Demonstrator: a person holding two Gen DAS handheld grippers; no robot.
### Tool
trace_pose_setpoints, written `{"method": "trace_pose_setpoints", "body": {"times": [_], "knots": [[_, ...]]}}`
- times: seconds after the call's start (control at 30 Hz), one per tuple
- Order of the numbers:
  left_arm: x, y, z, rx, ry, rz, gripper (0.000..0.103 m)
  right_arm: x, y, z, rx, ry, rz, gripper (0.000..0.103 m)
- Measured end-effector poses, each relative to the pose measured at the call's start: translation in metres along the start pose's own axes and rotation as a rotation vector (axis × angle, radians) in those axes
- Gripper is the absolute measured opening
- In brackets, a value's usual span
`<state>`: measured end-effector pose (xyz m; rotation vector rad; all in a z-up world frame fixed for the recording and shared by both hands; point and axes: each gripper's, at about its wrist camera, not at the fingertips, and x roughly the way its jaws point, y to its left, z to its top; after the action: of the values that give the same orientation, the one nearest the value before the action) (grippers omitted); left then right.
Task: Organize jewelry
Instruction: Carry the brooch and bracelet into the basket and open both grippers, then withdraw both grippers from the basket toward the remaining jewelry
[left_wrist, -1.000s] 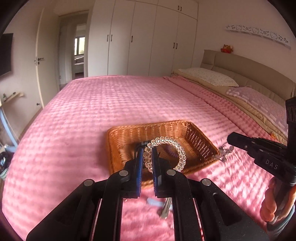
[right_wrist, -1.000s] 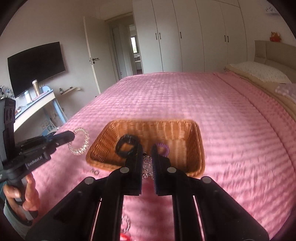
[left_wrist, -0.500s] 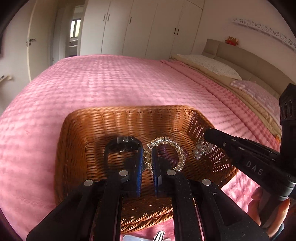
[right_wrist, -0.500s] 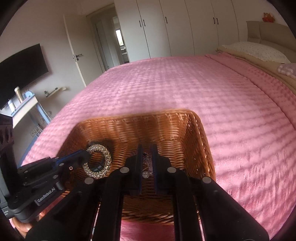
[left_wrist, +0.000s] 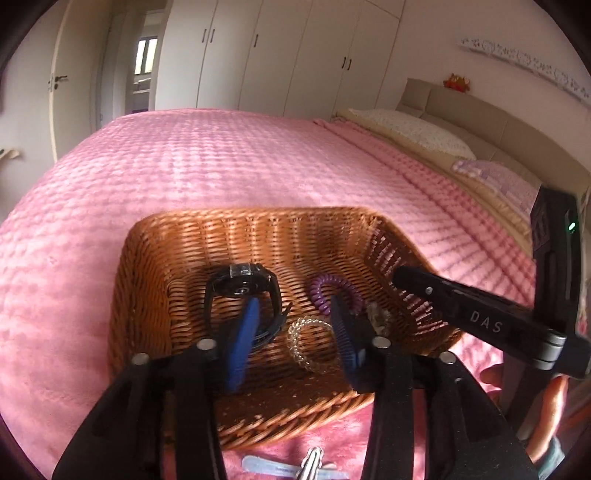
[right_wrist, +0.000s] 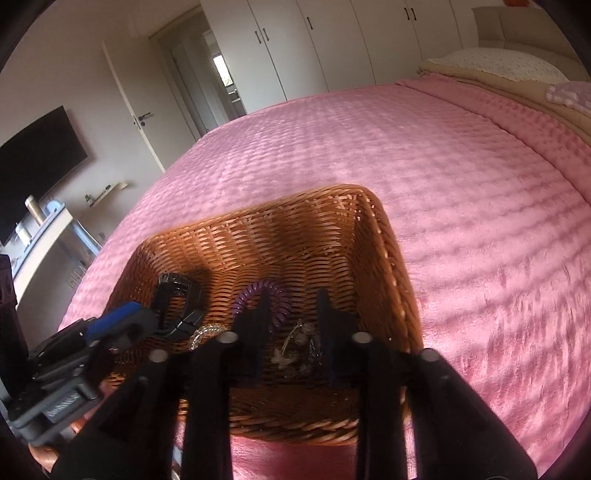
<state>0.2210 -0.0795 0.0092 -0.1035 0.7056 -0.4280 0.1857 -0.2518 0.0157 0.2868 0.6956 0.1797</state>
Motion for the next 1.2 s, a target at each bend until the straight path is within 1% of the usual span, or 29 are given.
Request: {"method": "trace_pose_setpoints", "body": {"times": [0.03, 0.17, 0.37, 0.43, 0.53, 0.6, 0.8, 0.9, 1.0, 1.07, 1.13, 1.2], "knots": [[-0.009, 0.002, 0.002, -0.01, -0.015, -0.017, 0.04, -0.006, 0.0, -0.001, 0.005, -0.007, 0.013, 0.04], [-0.049, 0.008, 0.006, -0.028, -0.083, -0.042, 0.042, -0.034, 0.012, -0.005, -0.013, -0.043, 0.041, 0.041], [-0.117, 0.028, -0.003, -0.055, -0.176, -0.031, 0.043, -0.077, 0.04, -0.023, -0.069, -0.076, 0.078, 0.041], [-0.135, 0.037, -0.01, -0.071, -0.193, -0.016, 0.043, -0.086, 0.051, -0.033, -0.093, -0.074, 0.08, 0.041], [-0.153, 0.05, -0.021, -0.097, -0.198, -0.001, 0.043, -0.093, 0.065, -0.049, -0.124, -0.056, 0.093, 0.041], [-0.162, 0.057, -0.029, -0.113, -0.193, 0.011, 0.043, -0.096, 0.072, -0.061, -0.151, -0.048, 0.078, 0.041], [-0.166, 0.08, -0.058, -0.162, -0.145, 0.039, 0.043, -0.095, 0.081, -0.097, -0.217, -0.005, 0.047, 0.041], [-0.158, 0.089, -0.071, -0.17, -0.094, 0.055, 0.043, -0.091, 0.08, -0.115, -0.239, 0.029, 0.036, 0.041], [-0.141, 0.098, -0.079, -0.157, -0.023, 0.061, 0.043, -0.081, 0.076, -0.127, -0.253, 0.068, 0.031, 0.041], [-0.122, 0.1, -0.082, -0.132, 0.039, 0.045, 0.043, -0.075, 0.075, -0.133, -0.259, 0.09, 0.031, 0.04], [-0.099, 0.1, -0.082, -0.093, 0.103, 0.035, 0.043, -0.07, 0.074, -0.138, -0.267, 0.107, 0.033, 0.04], [-0.079, 0.098, -0.081, -0.047, 0.146, 0.03, 0.043, -0.065, 0.074, -0.141, -0.272, 0.12, 0.04, 0.04]]}}
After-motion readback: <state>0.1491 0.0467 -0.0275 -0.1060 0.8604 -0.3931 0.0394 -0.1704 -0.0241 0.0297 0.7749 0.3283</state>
